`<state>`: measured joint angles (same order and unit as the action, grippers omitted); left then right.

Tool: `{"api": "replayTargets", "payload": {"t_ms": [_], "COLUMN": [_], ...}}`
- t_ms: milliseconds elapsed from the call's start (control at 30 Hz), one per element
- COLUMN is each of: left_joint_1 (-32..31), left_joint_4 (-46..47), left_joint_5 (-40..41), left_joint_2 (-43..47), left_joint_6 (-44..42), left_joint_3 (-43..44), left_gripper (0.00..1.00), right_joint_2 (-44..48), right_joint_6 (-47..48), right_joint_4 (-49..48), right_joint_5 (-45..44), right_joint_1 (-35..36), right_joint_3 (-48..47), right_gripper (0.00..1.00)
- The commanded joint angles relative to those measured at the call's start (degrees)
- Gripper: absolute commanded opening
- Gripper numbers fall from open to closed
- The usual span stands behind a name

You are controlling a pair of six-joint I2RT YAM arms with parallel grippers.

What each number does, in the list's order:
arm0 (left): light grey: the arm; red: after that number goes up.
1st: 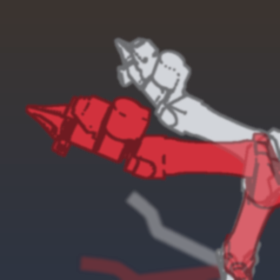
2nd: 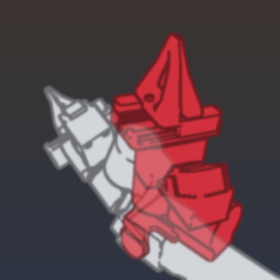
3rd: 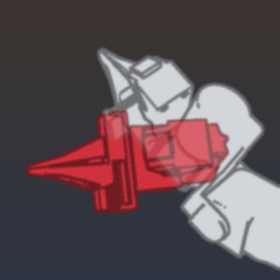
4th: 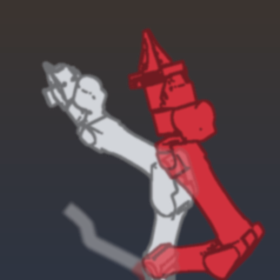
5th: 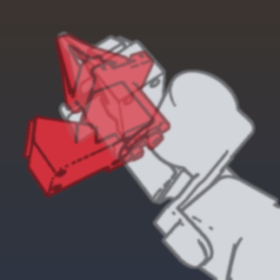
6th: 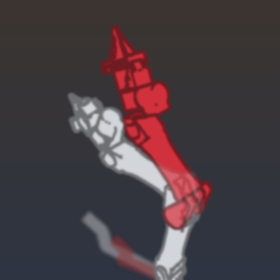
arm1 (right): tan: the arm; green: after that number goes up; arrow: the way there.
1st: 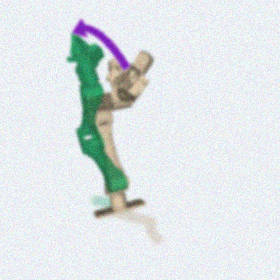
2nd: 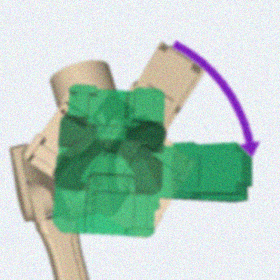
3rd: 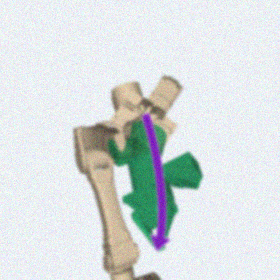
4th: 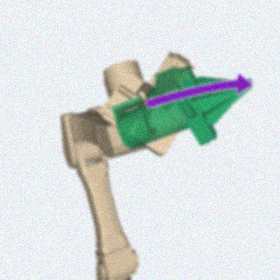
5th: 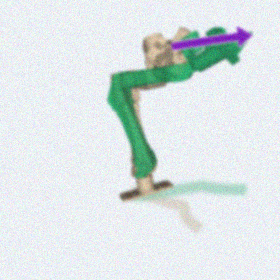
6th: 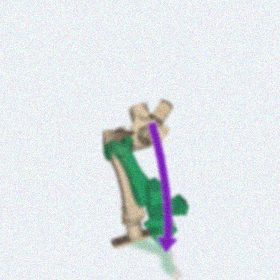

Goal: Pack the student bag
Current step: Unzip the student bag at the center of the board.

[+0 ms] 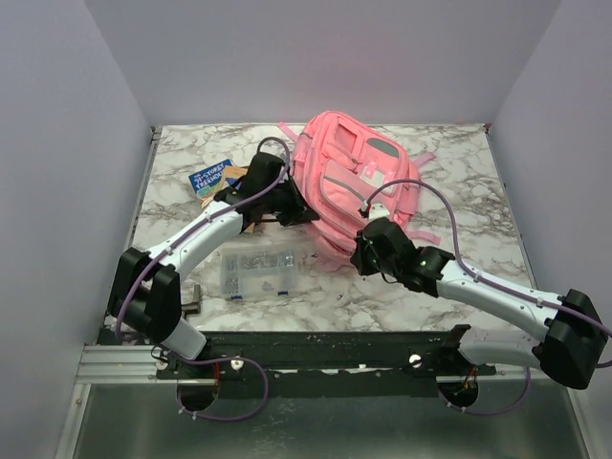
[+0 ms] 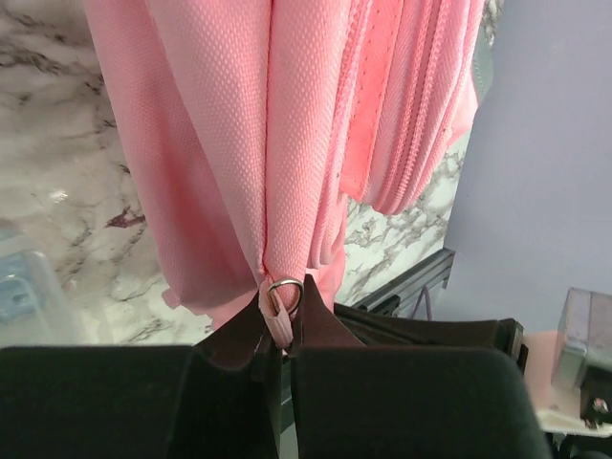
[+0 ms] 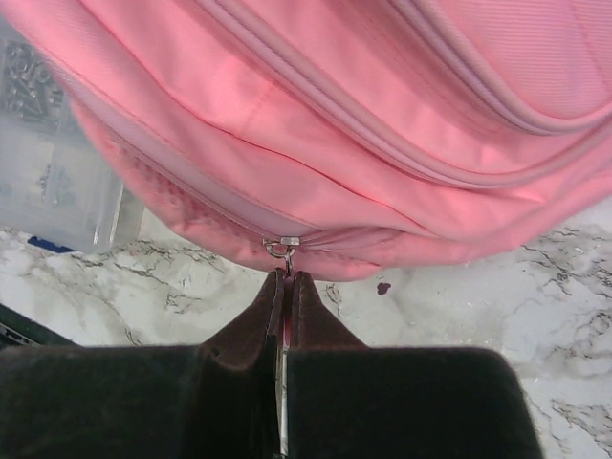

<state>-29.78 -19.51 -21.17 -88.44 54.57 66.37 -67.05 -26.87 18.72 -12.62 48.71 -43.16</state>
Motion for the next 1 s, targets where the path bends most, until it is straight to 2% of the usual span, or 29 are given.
{"api": "replayTargets", "payload": {"t_ms": [0, 167, 300, 467, 533, 633, 733, 767, 800, 833, 867, 900, 967], "left_joint_1": [4.21, 7.46, 8.61, 9.64, 9.65, 9.57, 9.57, 9.58, 9.49, 9.43, 9.39, 9.24, 9.13], "left_joint_4": [0.1, -1.94, -2.02, -1.85, -1.77, -1.25, -1.02, -0.89, -0.59, 0.19, 0.69, 1.42, 2.67], "left_joint_5": [0.38, -7.3, -11.1, -15.13, -15.77, -17.45, -18.11, -18.4, -18.82, -19.29, -19.44, -19.3, -18.96], "left_joint_2": [5.76, 4.26, 3.4, 0.41, -0.71, -2.58, -4.24, -4.59, -4.76, -4.77, -4.37, -3.76, -1.52], "left_joint_6": [-7.07, -9.72, -11.08, -12.1, -12.19, -11.98, -11.3, -10.96, -10.61, -10.18, -9.73, -9.31, -7.14], "left_joint_3": [5.51, 9.29, 9.62, 9.91, 9.75, 9.47, 8.9, 8.55, 8.08, 7.31, 6.44, 5.14, 1.87], "left_gripper": [0.0, 0.0, 0.0, 0.0, 0.0, 0.0, 0.0, 0.04, 0.14, 0.3, 0.42, 0.49, 0.56], "right_joint_2": [-0.54, -3.4, -5.4, -7.15, -7.27, -4.44, -0.42, 1.24, 2.46, 3.61, 4.35, 4.78, 4.46], "right_joint_6": [-0.67, -7.79, -12.74, -12.32, -9.83, -5.06, -3.46, -3.2, -2.95, -2.99, -3.16, -3.41, -3.95], "right_joint_4": [5.33, 12.23, 16.11, 10.27, 8.9, 3.94, 3.66, 3.9, 4.16, 4.37, 4.25, 3.7, 1.74], "right_joint_5": [-5.36, -10.98, -10.31, -3.35, 1.14, 13.1, 17.62, 18.37, 18.81, 19.09, 19.3, 20.2, 22.9], "right_joint_1": [0.16, -0.33, -5.5, -16.44, -16.89, -16.89, -16.86, -16.8, -16.85, -16.84, -16.85, -16.9, -16.84], "right_joint_3": [-1.18, -2.95, -2.1, 2.38, 0.99, 0.74, 0.85, 1.08, 1.26, 1.4, 1.41, 1.41, 1.25], "right_gripper": [0.0, 0.0, 0.01, 0.01, 0.0, 0.01, 0.01, 0.0, 0.01, 0.01, 0.01, 0.01, 0.01]}}
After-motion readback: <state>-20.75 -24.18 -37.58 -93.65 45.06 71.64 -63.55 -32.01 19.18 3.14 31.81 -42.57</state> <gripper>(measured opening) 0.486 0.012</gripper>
